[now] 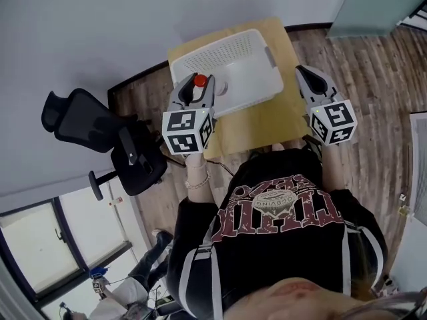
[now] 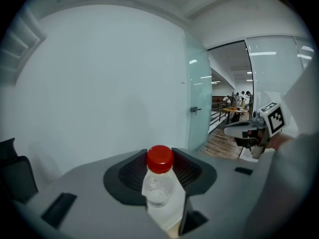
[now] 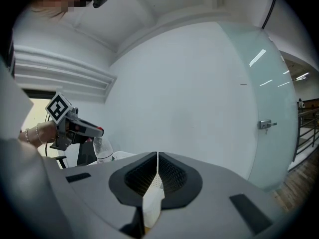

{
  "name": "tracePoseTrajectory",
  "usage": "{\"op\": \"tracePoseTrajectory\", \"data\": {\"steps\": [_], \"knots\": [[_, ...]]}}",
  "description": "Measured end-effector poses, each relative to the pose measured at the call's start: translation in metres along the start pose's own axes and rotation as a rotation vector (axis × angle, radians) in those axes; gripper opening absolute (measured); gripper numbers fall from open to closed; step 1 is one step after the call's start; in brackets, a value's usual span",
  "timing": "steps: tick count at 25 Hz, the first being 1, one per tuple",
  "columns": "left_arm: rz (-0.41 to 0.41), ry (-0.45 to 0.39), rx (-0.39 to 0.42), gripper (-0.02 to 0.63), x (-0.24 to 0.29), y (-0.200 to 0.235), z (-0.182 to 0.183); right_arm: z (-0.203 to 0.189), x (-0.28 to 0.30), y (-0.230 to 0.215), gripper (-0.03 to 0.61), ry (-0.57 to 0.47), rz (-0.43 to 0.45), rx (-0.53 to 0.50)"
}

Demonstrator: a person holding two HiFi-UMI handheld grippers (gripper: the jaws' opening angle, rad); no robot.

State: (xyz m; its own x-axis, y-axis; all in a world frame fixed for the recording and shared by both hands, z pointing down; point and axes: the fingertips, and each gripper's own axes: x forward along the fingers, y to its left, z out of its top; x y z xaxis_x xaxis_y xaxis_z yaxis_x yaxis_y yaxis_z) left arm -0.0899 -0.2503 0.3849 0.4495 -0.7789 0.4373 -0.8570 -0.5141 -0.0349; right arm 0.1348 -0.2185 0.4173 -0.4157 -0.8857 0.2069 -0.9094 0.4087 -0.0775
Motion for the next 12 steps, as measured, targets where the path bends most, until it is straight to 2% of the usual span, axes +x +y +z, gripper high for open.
{"op": "tracePoseTrajectory", "data": {"steps": [7, 12], "knots": [[-0.049, -0.056, -0.027, 0.198, -0.046, -0.016, 0.018, 0.003, 0.008, 0.021, 0.018, -0.007, 0.069, -0.015], [-0.019, -0.068, -0.025, 0.198, -0.063, -0.019, 0.015, 0.002, 0.012, 0.034, 0.018, 0.0, 0.113, -0.025]]}}
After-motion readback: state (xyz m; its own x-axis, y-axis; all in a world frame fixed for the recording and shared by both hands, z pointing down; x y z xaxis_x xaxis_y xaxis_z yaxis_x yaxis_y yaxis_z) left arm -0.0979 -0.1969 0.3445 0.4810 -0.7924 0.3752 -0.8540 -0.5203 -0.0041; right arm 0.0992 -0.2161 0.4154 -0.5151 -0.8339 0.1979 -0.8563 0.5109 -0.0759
